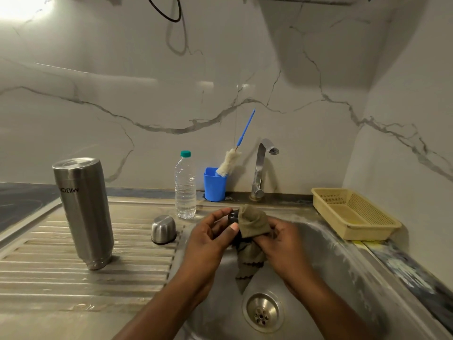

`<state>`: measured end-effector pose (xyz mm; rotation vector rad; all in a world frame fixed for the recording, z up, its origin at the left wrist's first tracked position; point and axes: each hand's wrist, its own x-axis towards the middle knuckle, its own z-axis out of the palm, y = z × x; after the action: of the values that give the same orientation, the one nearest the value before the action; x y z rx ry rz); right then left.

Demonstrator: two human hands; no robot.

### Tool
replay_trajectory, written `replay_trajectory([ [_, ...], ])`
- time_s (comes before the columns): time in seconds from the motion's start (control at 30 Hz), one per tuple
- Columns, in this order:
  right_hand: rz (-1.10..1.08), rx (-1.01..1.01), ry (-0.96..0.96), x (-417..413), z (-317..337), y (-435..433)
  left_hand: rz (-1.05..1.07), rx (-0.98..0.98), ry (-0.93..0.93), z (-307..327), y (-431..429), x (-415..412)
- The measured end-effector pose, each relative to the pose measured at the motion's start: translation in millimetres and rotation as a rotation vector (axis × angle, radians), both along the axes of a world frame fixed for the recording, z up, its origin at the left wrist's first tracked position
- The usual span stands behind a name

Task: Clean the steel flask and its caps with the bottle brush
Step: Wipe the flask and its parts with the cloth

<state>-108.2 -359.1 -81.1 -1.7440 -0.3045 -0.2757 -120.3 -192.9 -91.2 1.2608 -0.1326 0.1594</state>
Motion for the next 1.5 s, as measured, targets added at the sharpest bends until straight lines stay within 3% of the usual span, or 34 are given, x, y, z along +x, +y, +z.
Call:
replay_trajectory([
  [0.2,-0.112,0.05,-0.087,5.4,0.8,-11.3,-0.034,0.016,0.048,-3.7,-0.4,-1.1],
  [0.43,0.124,0.035,0.18,-2.3,-2.2,3.1,-0.001,0.138,-0.019,-2.1,6.1,-1.4],
  [0.6,0.048,0.098,0.022,1.4,6.1,-7.1,-0.051,0.159,-0.051,8.2,7.1,-0.4],
  [0.87,-0.113,-0.08,-0.217,-1.8,2.1,-10.8,-0.028,0.079,0.005,3.5,5.3,-3.3],
  [1.17,0.025,-0.114,-0.073,-7.9,1.8,0.5,0.019,0.158,-0.036,0.1,6.7,-5.3],
  [1.33,-0.129,-0.193,-0.191,-7.2,2.0,-2.8,0.122,0.29,-0.093,2.3,5.6,-5.9],
  [1.5,-0.114,-0.15,-0.281,-6.9,0.6,2.3,0.049,0.238,-0.063,3.9,5.3,-6.3],
])
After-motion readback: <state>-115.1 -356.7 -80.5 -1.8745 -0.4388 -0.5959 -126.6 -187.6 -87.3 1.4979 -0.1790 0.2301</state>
